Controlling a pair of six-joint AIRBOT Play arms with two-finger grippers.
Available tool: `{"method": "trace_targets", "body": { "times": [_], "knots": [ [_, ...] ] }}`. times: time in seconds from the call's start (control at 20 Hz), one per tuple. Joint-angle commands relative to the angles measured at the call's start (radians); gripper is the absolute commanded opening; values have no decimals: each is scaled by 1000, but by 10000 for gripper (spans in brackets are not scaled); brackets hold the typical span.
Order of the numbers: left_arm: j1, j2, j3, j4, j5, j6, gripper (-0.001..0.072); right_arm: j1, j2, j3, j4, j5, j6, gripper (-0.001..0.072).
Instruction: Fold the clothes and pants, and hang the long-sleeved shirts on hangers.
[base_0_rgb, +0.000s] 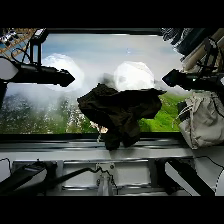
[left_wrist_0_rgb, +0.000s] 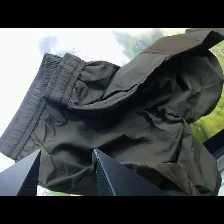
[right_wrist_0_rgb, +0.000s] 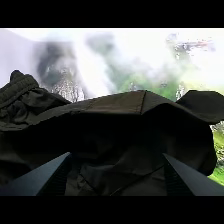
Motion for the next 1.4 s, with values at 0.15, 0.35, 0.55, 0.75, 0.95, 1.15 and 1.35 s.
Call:
{"method": "trace_targets", "body": {
  "times": [0.15,0.35,0.55,0.75,0.95,1.15,1.35],
  "knots": [
    [-1,-1,1,0,0,0,359,1,0,1,0,0,0,639],
    [-1,-1,1,0,1,0,359,1,0,1,0,0,0,639],
    [-1,-1,1,0,1,0,359,1,1,1,0,0,0,639],
    [-1,-1,1,0,27,0,359,1,0,1,0,0,0,639],
    [-1,-1,1,0,42,0,359,1,0,1,0,0,0,639],
    [-1,-1,1,0,42,0,359,1,0,1,0,0,0,639],
    [-1,-1,1,0,41,0,359,1,0,1,0,0,0,639]
  ]
}}
